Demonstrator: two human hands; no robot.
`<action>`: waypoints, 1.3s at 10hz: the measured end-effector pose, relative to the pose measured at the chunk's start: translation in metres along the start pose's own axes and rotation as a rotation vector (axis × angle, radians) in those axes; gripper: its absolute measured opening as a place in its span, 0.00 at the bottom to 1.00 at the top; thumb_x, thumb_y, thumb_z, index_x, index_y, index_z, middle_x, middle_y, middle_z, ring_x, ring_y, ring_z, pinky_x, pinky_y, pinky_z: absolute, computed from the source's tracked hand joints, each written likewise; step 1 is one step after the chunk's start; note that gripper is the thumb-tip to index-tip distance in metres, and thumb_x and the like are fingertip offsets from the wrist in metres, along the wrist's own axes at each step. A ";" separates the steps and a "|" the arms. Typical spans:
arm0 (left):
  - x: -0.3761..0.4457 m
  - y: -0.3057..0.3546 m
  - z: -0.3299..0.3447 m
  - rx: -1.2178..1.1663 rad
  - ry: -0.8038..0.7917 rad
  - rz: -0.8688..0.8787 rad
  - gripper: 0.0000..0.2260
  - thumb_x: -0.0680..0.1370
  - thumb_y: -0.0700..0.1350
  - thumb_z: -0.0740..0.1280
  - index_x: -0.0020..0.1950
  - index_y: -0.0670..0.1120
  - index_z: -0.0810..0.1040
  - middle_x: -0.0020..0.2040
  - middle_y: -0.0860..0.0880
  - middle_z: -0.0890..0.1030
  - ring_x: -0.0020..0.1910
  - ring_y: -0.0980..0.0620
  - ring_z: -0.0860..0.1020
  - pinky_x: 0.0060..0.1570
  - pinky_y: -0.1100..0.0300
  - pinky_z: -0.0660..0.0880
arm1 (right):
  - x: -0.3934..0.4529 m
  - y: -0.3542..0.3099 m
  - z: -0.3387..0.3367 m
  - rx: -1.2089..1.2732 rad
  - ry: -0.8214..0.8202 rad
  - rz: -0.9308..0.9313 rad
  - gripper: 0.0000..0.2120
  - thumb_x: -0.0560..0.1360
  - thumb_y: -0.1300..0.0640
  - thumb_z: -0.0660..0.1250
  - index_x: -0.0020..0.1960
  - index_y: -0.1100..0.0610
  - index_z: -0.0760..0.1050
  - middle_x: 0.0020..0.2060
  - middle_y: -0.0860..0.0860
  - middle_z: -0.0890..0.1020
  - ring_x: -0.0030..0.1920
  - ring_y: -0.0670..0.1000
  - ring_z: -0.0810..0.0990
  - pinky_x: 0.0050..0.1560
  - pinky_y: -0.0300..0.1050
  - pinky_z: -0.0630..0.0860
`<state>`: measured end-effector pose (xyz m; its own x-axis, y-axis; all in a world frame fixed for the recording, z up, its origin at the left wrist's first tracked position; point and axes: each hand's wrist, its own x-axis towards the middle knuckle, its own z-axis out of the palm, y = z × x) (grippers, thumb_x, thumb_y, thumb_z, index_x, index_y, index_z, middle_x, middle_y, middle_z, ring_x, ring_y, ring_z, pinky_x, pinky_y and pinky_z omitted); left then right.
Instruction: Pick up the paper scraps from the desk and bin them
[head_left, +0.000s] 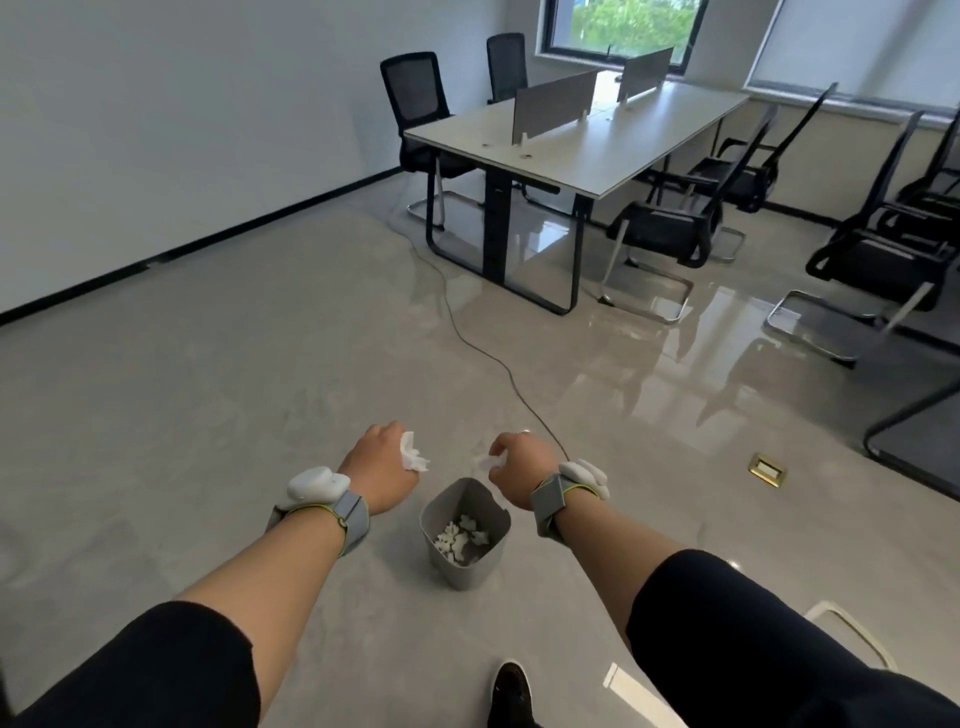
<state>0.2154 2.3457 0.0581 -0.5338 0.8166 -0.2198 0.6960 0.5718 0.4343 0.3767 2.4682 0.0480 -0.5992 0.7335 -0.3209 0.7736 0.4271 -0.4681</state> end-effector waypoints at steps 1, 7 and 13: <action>0.043 0.008 0.003 -0.006 -0.028 -0.020 0.12 0.71 0.46 0.67 0.47 0.47 0.65 0.55 0.40 0.74 0.51 0.40 0.74 0.46 0.55 0.68 | 0.047 0.004 -0.012 0.003 -0.042 -0.010 0.14 0.75 0.56 0.65 0.60 0.56 0.76 0.59 0.56 0.77 0.57 0.58 0.78 0.57 0.47 0.74; 0.150 -0.007 0.029 -0.100 -0.179 -0.140 0.11 0.72 0.44 0.67 0.50 0.44 0.68 0.55 0.40 0.75 0.52 0.40 0.75 0.46 0.55 0.69 | 0.178 -0.006 0.007 -0.005 -0.186 0.029 0.14 0.75 0.56 0.66 0.59 0.56 0.76 0.59 0.57 0.78 0.57 0.58 0.77 0.56 0.48 0.73; 0.191 -0.011 0.012 -0.105 -0.316 -0.114 0.33 0.73 0.54 0.68 0.75 0.45 0.60 0.72 0.44 0.69 0.68 0.43 0.70 0.64 0.52 0.70 | 0.217 -0.009 0.003 0.120 -0.178 0.179 0.25 0.79 0.45 0.57 0.70 0.57 0.69 0.66 0.57 0.76 0.65 0.58 0.75 0.65 0.51 0.71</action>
